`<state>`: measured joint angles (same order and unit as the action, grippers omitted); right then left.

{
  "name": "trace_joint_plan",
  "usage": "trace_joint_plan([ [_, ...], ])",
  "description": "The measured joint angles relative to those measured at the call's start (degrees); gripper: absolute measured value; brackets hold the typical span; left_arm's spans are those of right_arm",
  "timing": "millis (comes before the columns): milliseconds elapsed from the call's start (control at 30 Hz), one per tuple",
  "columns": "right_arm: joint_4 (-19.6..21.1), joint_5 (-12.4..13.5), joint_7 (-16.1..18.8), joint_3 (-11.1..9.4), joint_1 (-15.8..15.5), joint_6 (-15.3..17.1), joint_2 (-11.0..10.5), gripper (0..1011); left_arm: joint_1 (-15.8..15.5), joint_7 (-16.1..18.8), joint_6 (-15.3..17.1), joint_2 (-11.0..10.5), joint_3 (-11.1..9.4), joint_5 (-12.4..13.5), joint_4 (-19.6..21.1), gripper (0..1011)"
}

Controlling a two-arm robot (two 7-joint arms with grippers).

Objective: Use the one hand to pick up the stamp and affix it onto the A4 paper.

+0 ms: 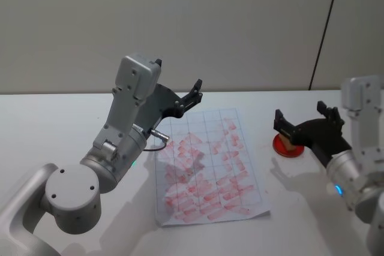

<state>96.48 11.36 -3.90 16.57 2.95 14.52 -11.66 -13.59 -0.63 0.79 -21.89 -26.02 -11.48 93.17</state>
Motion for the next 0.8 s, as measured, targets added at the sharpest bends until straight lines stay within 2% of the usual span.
trace_joint_plan([
  [333, -4.0, -0.6, -1.8, 0.1, 2.4, 4.1, 2.3, 1001, 0.0, 0.0, 0.0, 0.0, 0.0, 0.0, 0.0, 1001],
  [800, -8.1, 0.3, -1.9, -0.5, 4.2, 6.3, 3.7, 1001, 0.0, 0.0, 0.0, 0.0, 0.0, 0.0, 0.0, 1001],
])
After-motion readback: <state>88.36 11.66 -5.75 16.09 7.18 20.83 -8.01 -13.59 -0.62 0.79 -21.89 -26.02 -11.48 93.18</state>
